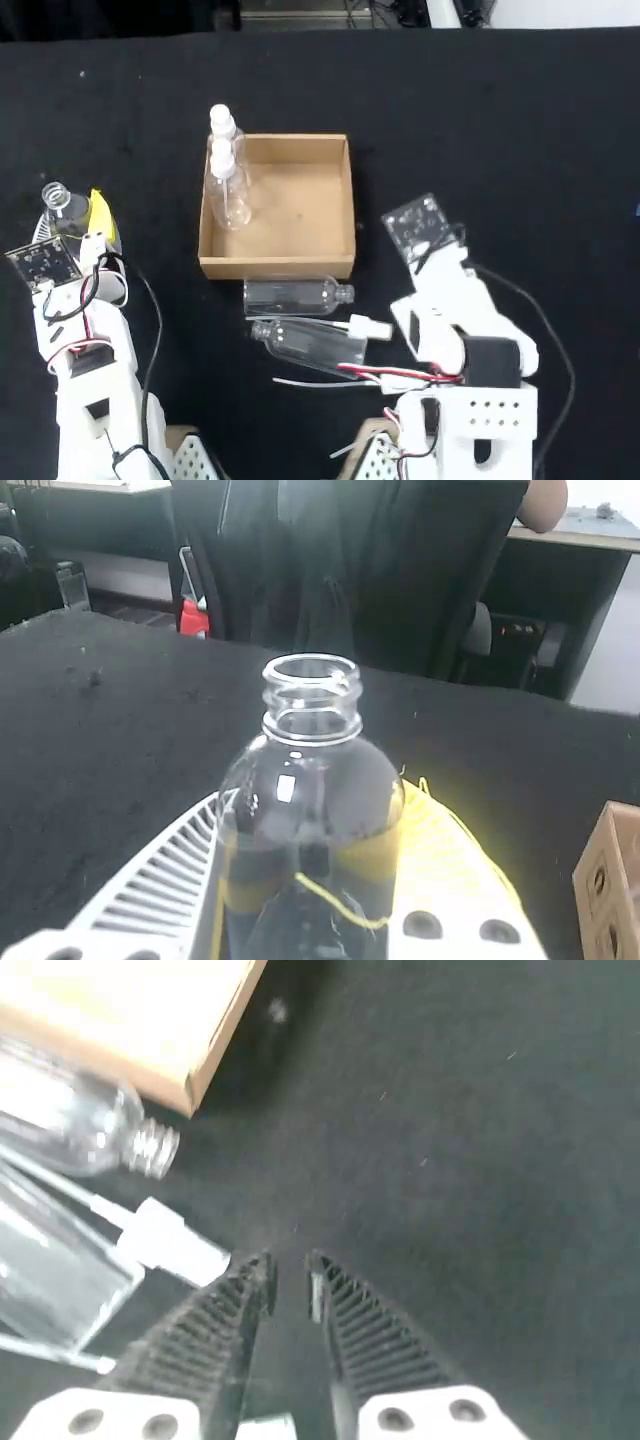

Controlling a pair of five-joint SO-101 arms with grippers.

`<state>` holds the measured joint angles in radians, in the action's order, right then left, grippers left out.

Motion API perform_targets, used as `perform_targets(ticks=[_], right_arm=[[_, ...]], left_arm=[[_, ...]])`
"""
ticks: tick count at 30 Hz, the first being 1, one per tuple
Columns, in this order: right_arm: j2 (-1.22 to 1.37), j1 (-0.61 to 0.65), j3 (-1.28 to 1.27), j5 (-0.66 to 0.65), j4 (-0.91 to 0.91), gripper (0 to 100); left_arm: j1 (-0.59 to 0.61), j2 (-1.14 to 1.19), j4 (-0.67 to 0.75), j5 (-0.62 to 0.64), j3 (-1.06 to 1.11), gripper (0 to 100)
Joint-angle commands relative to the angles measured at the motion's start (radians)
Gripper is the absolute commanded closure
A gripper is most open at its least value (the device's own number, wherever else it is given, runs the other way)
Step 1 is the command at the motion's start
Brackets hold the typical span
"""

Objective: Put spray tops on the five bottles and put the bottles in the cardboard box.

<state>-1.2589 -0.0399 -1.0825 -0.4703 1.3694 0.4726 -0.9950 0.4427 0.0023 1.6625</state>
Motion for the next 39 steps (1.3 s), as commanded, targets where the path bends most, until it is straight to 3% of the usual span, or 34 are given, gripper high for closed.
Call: perform_targets(ticks=[1, 7, 11, 15, 20, 25, 29, 39], right_arm=[[0.008, 0.015, -0.027, -0.063, -0.032, 94.5], [0.124, 0.017, -0.031, -0.087, -0.064, 91.5], [0.237, 0.014, -0.027, -0.227, -0.064, 81.2], [0.340, 0.011, -0.025, -0.396, -0.061, 80.8], [0.407, 0.046, -0.024, -0.559, -0.064, 80.8], [0.409, 0.157, -0.022, -0.529, -0.057, 80.8], [0.417, 0.244, -0.033, -0.503, -0.057, 80.8], [0.415, 0.250, -0.130, -0.505, -0.160, 80.8]], left_arm=[[0.001, -0.069, 0.110, 0.011, 0.028, 94], [-0.004, -0.117, 0.094, 0.011, 0.031, 94], [-0.004, -0.133, 0.094, 0.011, 0.031, 94], [-0.019, -0.135, 0.103, 0.011, 0.031, 94], [-0.142, -0.166, 0.098, 0.011, 0.033, 94], [-0.248, -0.192, 0.095, 0.008, 0.035, 94], [-0.255, -0.192, 0.095, 0.005, 0.035, 94], [-0.257, -0.192, 0.143, 0.011, 0.035, 94]])
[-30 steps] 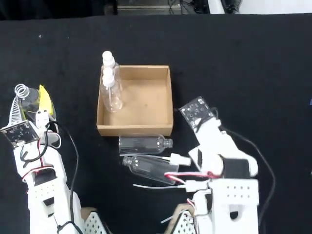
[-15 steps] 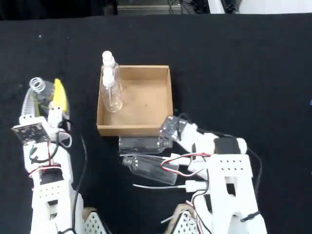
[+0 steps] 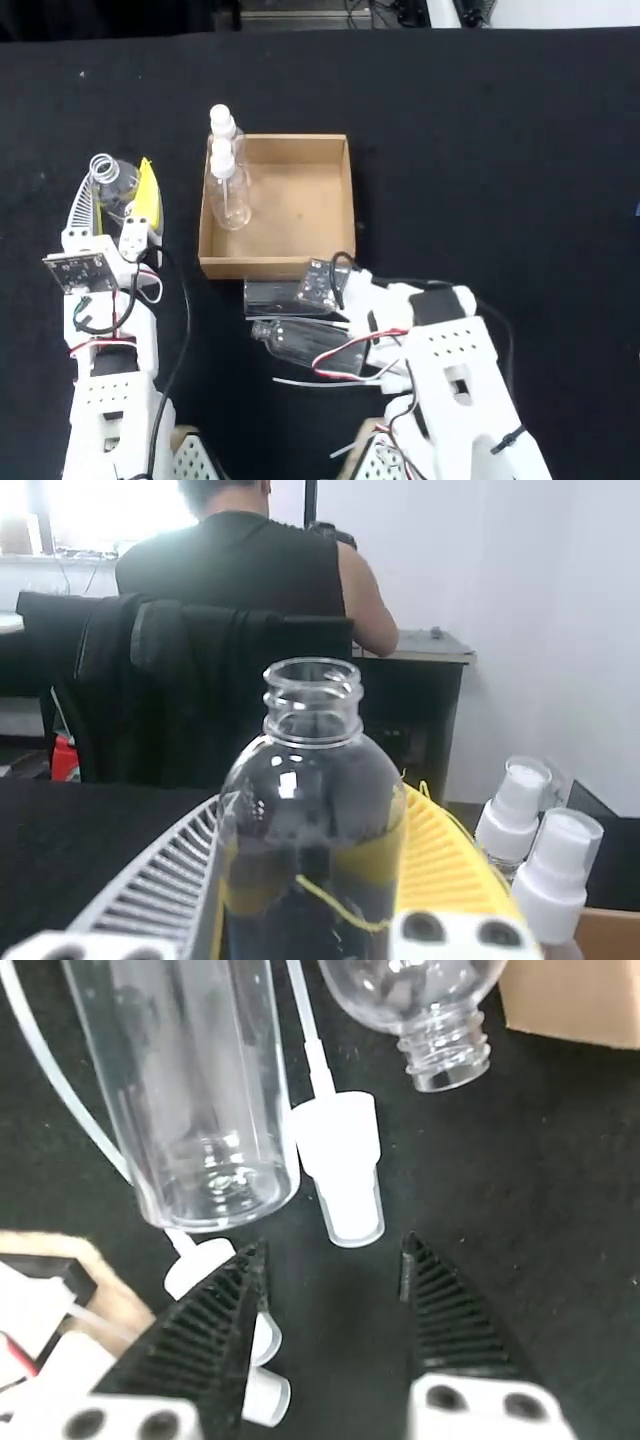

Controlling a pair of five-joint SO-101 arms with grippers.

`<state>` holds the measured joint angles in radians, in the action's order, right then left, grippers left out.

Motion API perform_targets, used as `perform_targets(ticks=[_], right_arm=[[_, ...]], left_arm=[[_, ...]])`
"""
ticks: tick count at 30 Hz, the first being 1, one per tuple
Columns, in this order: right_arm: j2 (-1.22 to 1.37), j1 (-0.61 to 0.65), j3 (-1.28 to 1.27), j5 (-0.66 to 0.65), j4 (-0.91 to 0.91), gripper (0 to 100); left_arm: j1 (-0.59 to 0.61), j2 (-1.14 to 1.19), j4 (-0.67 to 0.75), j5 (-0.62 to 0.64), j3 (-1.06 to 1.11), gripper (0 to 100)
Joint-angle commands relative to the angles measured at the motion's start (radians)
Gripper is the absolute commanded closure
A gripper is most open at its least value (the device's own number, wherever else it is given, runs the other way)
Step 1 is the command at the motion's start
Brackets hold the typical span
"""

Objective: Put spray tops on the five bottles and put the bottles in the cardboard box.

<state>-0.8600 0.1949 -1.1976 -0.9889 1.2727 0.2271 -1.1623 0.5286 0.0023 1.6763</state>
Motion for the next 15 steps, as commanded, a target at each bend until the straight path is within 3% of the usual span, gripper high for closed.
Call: perform_targets(ticks=[1, 15], right_arm=[[0.016, 0.015, -0.030, 0.014, -0.083, 80.8], [0.018, 0.020, -0.154, 0.055, -0.267, 80.9]], left_arm=[[-0.008, -0.025, 0.060, 0.008, 0.021, 94], [-0.015, -0.025, 0.064, 0.011, 0.022, 94]])
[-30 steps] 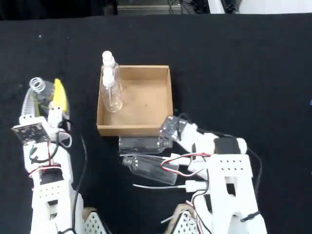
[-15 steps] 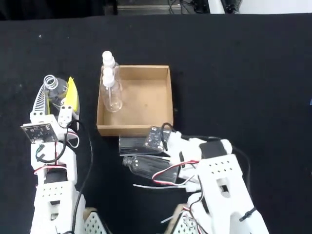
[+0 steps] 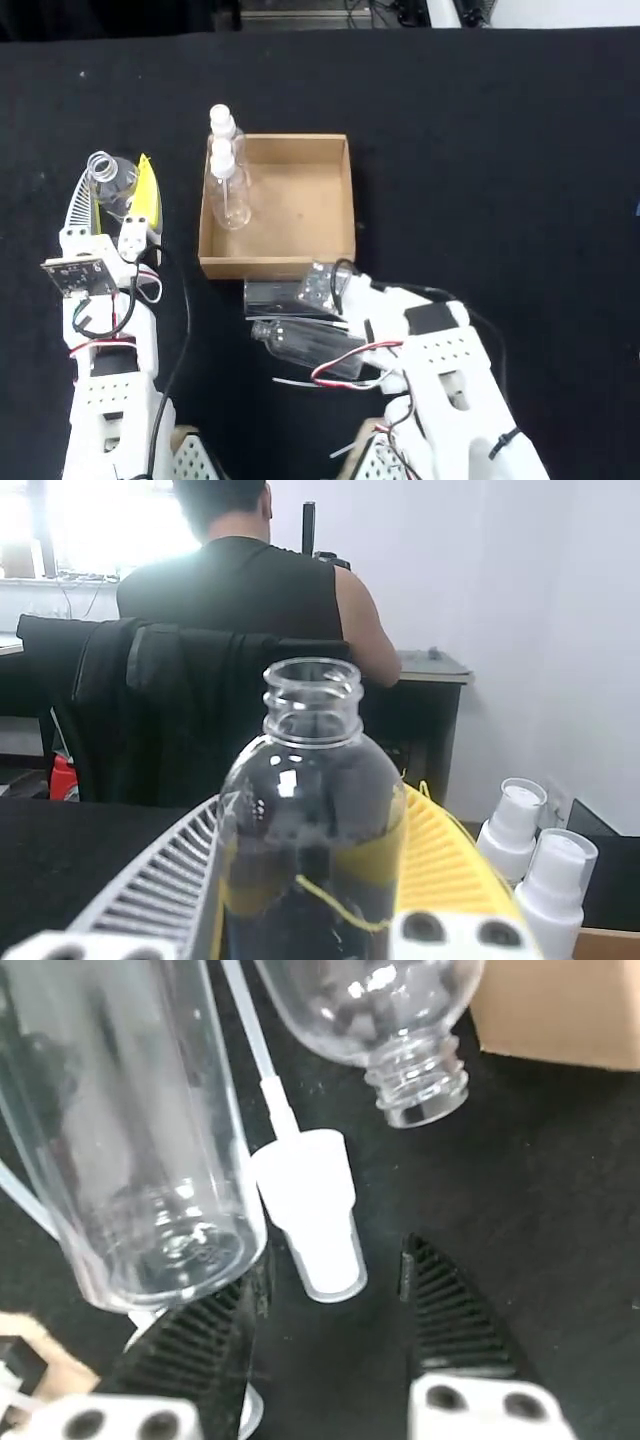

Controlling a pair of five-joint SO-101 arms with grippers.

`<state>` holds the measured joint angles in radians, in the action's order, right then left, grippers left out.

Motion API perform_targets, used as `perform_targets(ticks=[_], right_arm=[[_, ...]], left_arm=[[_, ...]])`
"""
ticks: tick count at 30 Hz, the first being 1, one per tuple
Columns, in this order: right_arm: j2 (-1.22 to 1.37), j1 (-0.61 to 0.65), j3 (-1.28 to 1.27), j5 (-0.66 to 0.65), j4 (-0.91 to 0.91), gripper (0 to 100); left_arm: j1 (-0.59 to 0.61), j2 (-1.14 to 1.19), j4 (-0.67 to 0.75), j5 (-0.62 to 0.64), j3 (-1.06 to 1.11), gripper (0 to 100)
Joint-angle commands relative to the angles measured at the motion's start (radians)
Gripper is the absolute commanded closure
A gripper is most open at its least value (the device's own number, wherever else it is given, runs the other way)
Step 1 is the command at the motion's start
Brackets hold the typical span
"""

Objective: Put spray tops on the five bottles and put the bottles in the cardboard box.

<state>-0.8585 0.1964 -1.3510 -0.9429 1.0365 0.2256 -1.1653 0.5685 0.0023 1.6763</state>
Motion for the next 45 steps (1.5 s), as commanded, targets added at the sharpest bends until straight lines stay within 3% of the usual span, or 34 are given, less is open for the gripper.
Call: perform_targets(ticks=[1, 10, 17, 23, 27, 30, 32, 35, 42, 45], right_arm=[[0.016, 0.018, -0.002, 0.009, -0.034, 80.9], [0.016, 0.043, -0.056, 0.011, -0.115, 97.5], [0.008, -0.031, 0.137, 0.008, 0.140, 98.8], [0.008, -0.213, 0.406, -0.192, 0.390, 98.8], [0.013, -0.354, 0.506, -0.411, 0.514, 98.8], [0.015, -0.489, 0.562, -0.574, 0.545, 98.8], [0.016, -0.583, 0.593, -0.598, 0.506, 98.8], [0.018, -0.718, 0.593, -0.480, 0.388, 98.8], [0.018, -0.944, 0.453, 0.183, 0.189, 98.6], [0.016, -0.985, 0.389, 0.411, 0.106, 98.6]], left_arm=[[-0.013, -0.021, 0.026, 0.011, 0.022, 94], [-0.013, -0.021, 0.021, 0.011, 0.022, 94], [-0.013, -0.021, 0.021, 0.011, 0.022, 94], [-0.013, -0.021, 0.023, 0.011, 0.022, 94], [-0.013, -0.021, 0.023, 0.011, 0.022, 94], [-0.013, -0.021, 0.020, 0.011, 0.022, 94], [-0.013, -0.021, 0.020, 0.011, 0.022, 94], [-0.013, -0.021, 0.020, 0.011, 0.022, 94], [-0.013, -0.021, 0.020, 0.011, 0.022, 94], [-0.013, -0.018, 0.018, 0.009, 0.022, 94]])
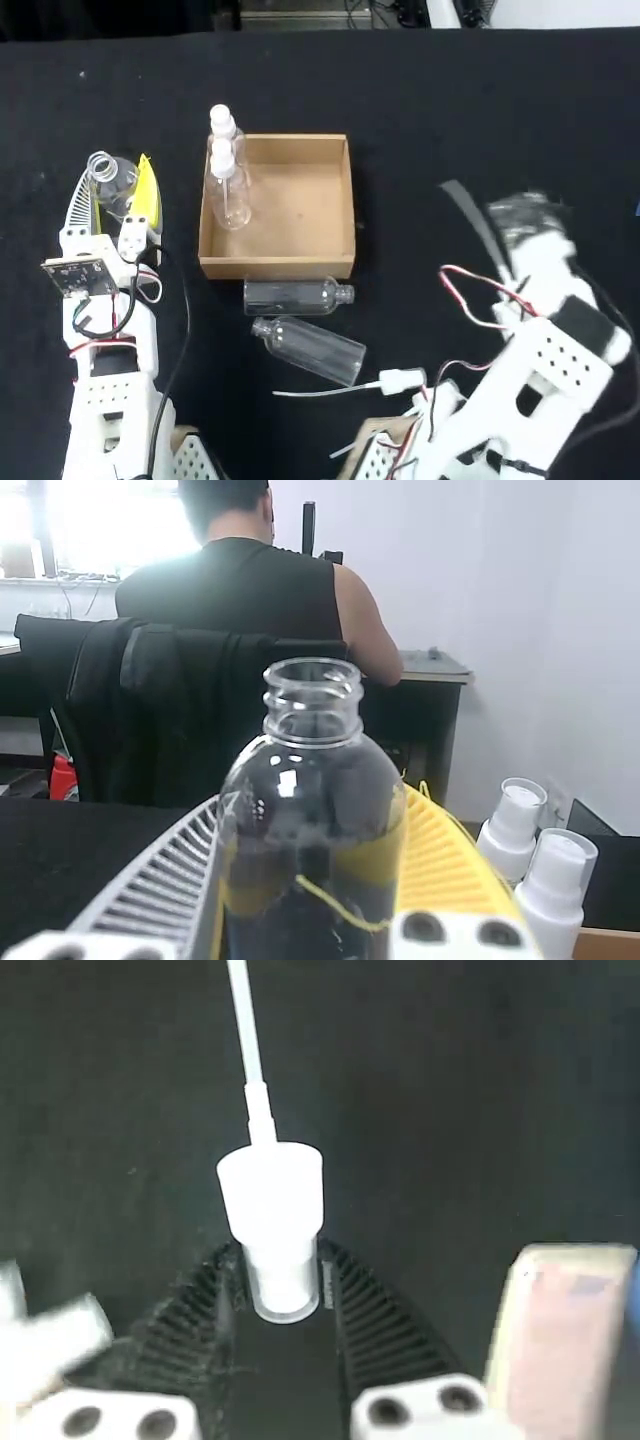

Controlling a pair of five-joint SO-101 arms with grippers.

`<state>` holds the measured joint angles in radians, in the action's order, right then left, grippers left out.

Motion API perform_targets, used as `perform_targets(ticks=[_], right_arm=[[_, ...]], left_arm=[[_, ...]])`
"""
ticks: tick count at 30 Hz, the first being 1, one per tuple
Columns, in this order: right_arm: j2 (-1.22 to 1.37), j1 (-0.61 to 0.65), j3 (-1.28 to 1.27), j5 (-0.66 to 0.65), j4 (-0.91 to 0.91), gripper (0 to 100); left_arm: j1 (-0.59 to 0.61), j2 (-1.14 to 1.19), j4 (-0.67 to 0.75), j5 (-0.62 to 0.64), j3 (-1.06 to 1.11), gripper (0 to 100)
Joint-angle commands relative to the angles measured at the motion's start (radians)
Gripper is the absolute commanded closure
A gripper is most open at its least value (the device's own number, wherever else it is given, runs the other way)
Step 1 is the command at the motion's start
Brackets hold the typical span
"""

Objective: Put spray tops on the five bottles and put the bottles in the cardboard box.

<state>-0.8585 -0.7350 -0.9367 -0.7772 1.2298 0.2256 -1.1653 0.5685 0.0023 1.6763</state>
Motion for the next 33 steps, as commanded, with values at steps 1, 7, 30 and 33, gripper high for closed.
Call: perform_targets(ticks=[1, 7, 30, 33], right_arm=[[0.016, -0.054, -0.047, 0.308, -0.115, 98.6], [0.016, -0.052, -0.143, 0.575, -0.218, 92.6], [0.025, -0.017, 0.097, 0.031, -0.015, 86.8], [0.082, -0.084, 0.048, -0.175, -0.086, 88.4]], left_arm=[[-0.008, -0.020, 0.018, 0.008, 0.022, 94], [-0.010, -0.012, 0.018, 0.009, 0.022, 94], [-0.015, -0.021, -0.058, 0.011, 0.022, 94], [-0.015, -0.021, -0.058, 0.011, 0.022, 94]])
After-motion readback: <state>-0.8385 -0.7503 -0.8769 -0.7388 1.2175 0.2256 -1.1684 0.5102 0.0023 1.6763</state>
